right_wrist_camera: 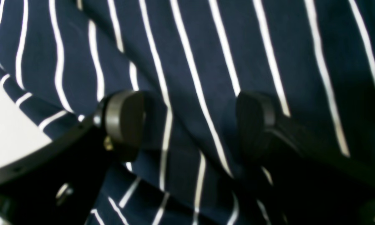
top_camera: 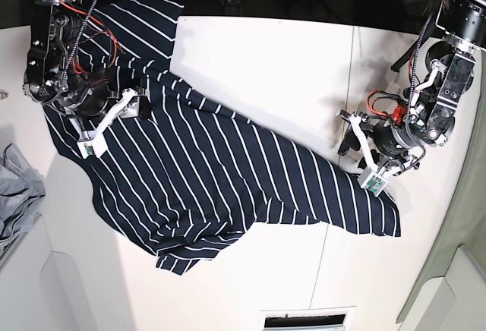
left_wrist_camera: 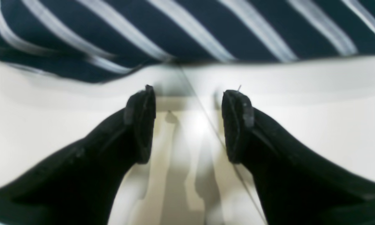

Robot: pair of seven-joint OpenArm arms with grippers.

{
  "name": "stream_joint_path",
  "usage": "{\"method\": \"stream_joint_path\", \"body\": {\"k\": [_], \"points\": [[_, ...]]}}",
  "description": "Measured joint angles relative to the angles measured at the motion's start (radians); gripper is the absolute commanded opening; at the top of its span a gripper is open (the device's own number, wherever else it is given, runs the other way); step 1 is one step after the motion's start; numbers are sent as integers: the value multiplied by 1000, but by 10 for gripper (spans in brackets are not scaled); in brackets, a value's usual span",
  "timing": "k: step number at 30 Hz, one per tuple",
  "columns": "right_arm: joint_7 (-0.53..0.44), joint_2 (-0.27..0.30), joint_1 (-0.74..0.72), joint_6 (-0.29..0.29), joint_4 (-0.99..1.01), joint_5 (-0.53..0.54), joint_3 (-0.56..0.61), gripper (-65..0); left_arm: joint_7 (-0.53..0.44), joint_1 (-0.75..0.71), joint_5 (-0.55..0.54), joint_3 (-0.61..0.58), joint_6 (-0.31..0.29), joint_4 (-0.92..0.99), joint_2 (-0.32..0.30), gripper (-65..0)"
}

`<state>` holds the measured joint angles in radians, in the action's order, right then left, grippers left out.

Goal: Layout the t-shirt on the table in an organized manner, then fold the t-shirt properly
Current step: 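Grasp the shirt's side edge with the left gripper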

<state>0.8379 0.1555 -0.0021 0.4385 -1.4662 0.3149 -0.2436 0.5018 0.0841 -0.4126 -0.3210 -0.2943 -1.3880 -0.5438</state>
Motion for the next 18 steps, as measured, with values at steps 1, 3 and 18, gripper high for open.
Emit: {"method": "stream_joint_path", "body": {"k": [1,3,18], "points": [[0,0,6,0,0,10,-6,-203,-2,5,22,1,-1,18,9,-288],[1,0,13,0,0,22,-9,-203,-2,29,42,1,1,60,41,-289],[13,-3,13,0,0,47,-9,-203,-9,238,-30,2,9,306,223,-289]]}}
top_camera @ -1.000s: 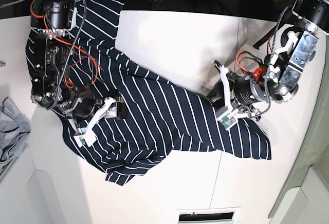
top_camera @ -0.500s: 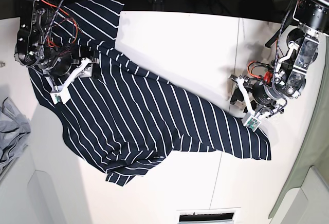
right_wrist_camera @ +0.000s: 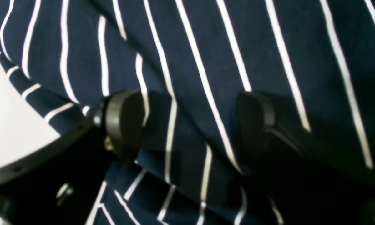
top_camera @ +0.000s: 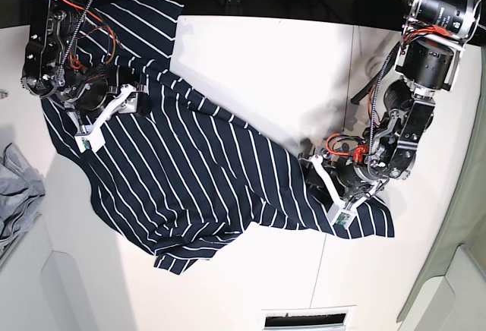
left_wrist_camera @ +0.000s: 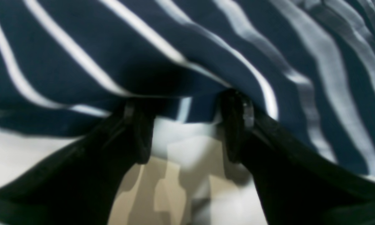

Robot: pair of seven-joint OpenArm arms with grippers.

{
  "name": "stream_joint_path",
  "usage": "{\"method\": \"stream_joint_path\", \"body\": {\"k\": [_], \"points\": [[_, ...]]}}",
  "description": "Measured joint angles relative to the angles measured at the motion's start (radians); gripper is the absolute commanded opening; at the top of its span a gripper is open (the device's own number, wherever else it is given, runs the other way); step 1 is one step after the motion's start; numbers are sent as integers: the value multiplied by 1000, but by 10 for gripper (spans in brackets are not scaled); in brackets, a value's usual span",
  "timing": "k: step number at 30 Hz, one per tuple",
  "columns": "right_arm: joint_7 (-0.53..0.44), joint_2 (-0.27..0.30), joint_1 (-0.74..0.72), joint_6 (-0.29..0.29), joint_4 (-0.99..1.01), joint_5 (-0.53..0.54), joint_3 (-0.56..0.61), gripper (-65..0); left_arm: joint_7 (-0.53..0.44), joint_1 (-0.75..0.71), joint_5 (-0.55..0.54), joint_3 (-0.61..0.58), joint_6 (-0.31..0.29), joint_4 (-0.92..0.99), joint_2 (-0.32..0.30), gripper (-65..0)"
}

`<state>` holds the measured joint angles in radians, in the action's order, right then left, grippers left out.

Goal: Layout the t-shirt on the table in an organized manner, then fold the t-shirt properly
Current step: 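Grasp the shirt's side edge with the left gripper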

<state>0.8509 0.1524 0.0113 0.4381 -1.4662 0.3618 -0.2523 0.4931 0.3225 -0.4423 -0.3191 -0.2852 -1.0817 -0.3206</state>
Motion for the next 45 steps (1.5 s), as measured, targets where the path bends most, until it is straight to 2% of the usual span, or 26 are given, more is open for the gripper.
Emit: {"method": "stream_joint_path", "body": {"k": [10,12,15,22,24,25,27,29,33,35,41,43,45], "points": [[0,-56,0,1,0,-3,0,-203,36,64,25,0,-11,0,138,-289],[-1,-67,4,0,0,-3,0,-203,38,73,24,0,-39,0,163,-289],[-9,-72,13,1,0,0,-1,-203,37,54,24,-27,-41,0,185,-294],[-17,-77,22,3,0,0,-1,-203,-30,33,140,-146,-36,2,202,-481],[-18,-79,22,3,0,0,-1,-203,-35,34,164,-177,-33,2,205,-616],[-16,-81,22,3,0,0,-1,-203,-43,34,176,-189,-33,2,204,-650],[-17,-84,22,3,0,-3,-1,-203,-45,32,205,-195,-25,2,205,-650],[-19,-84,22,3,0,-8,-1,-203,-30,36,219,-192,22,2,204,-650],[-46,-84,23,4,0,-47,-1,-203,70,48,222,-158,10,-77,163,-650],[-74,-84,23,7,0,-68,-1,-203,104,45,191,-157,-18,-172,113,-650],[-97,-82,14,3,3,-87,-1,-203,216,-5,114,-159,-34,-461,-69,-650],[-99,-72,8,3,3,-86,-1,-203,219,-9,115,-160,-28,-546,-132,-650],[-98,-66,6,2,3,-88,-1,-203,198,0,126,-158,22,-621,-182,-650]]}}
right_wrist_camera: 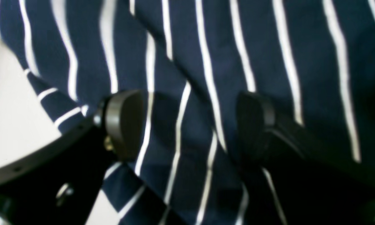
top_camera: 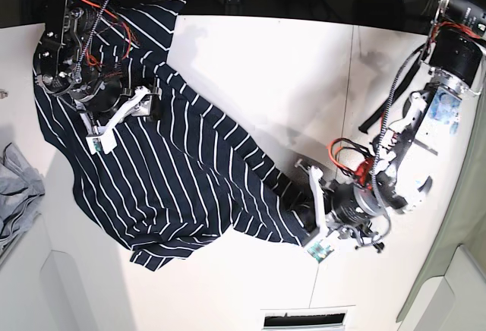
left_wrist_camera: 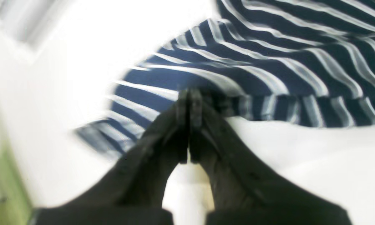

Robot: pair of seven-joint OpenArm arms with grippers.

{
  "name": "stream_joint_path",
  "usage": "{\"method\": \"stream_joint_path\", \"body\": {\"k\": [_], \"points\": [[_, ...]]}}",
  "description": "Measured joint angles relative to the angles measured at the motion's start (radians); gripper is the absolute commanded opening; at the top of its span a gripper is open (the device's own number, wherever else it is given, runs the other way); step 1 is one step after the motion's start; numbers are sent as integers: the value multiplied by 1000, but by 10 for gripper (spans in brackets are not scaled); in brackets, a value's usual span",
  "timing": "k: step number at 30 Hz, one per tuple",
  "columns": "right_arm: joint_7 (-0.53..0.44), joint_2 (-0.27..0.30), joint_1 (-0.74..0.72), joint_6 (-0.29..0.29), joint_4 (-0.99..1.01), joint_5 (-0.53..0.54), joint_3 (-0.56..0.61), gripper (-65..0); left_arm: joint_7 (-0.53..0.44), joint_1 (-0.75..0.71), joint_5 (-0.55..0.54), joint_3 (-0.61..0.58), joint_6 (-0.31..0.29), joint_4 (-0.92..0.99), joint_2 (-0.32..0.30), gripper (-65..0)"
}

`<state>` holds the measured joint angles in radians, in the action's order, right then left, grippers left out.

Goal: Layout the t-shirt on the table in an organized manner, then fold the t-shirt properly
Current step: 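Grasp the shirt's side edge with the left gripper, then drag the grasped edge with the left gripper toward the right gripper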

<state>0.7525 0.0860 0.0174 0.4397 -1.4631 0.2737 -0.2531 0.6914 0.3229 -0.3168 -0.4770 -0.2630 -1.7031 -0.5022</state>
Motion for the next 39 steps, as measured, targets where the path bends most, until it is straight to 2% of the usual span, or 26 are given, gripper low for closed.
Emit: {"method": "stream_joint_path", "body": {"k": [3,7,10,13,14,18,20,24,26,31,39], "points": [[1,-2,3,0,0,2,0,-203,-39,25,2,2,16,-31,-13,-650],[12,-3,2,0,0,11,0,-203,-38,35,-6,-2,-27,-2,60,-650],[19,-3,2,0,0,45,0,-203,16,35,-16,-2,-27,55,95,-650],[21,-3,-14,0,0,66,0,-203,44,2,-98,0,-22,76,89,-650],[21,-4,-24,-1,0,69,0,-203,42,-16,-118,0,-24,76,83,-635],[19,-8,-71,-1,0,69,0,-203,41,-128,-142,3,-35,76,58,-455],[18,-5,-82,-2,0,69,0,-203,29,-193,-160,21,-42,76,58,-408],[19,-7,-80,-2,1,63,0,-203,-90,-295,-91,42,-44,102,90,-404],[19,-6,-79,-2,1,60,0,-203,-94,-296,-76,42,-42,156,139,-404],[40,-5,-76,-2,1,60,0,-203,-105,-238,-86,42,-45,314,254,-348],[53,-8,-76,-2,1,59,0,-203,-108,-134,-129,58,-60,390,270,-348]]}}
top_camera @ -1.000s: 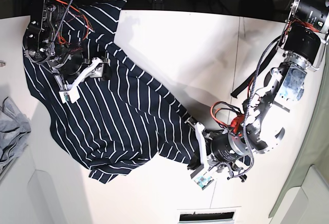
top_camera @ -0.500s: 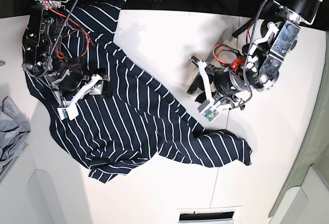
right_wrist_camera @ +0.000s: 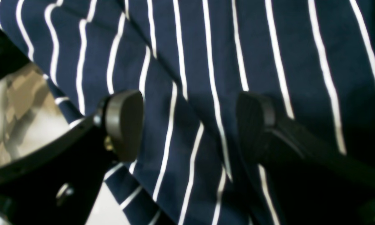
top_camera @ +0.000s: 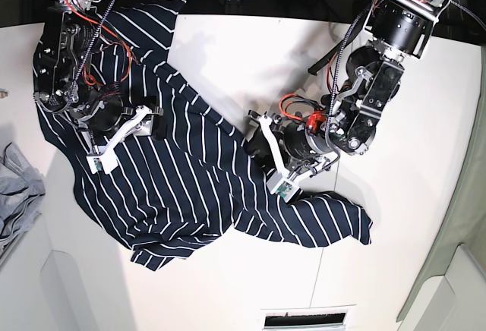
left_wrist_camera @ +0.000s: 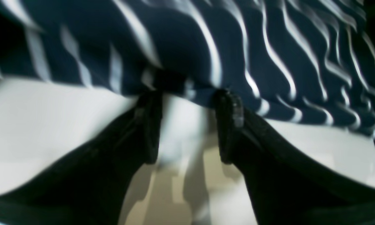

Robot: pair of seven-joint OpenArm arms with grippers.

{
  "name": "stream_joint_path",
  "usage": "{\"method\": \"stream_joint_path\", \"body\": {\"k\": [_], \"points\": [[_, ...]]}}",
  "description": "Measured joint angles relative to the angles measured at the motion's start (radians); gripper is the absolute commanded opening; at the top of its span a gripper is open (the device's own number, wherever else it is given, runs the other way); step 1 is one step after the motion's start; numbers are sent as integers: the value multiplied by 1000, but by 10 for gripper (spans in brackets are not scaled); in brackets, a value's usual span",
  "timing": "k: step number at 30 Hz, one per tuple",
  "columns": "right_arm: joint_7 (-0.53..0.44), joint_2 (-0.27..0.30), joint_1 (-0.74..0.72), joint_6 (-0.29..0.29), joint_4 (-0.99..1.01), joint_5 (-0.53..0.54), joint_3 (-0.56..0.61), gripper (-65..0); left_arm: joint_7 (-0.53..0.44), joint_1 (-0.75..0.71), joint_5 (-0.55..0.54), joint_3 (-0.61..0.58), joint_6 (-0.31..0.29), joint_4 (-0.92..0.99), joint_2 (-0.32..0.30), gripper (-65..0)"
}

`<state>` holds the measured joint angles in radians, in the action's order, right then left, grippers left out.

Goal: Layout the t-shirt on the table in an organized manner, then fold the t-shirt properly
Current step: 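Drag the grasped edge with the left gripper toward the right gripper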

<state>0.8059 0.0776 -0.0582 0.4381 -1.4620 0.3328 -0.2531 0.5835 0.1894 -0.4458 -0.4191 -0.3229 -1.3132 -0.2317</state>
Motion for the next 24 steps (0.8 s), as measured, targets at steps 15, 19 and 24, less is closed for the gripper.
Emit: {"method": "stream_joint_path", "body": {"k": [15,19,24], "points": [[4,0,0,0,0,0,0,-203,-58,14,87,0,-3,149,102,-650],[7,0,0,0,0,-1,0,-203,23,41,97,9,-3,128,92,-650],[2,0,0,7,0,-2,0,-203,129,47,80,59,-2,-98,-11,-650]]}}
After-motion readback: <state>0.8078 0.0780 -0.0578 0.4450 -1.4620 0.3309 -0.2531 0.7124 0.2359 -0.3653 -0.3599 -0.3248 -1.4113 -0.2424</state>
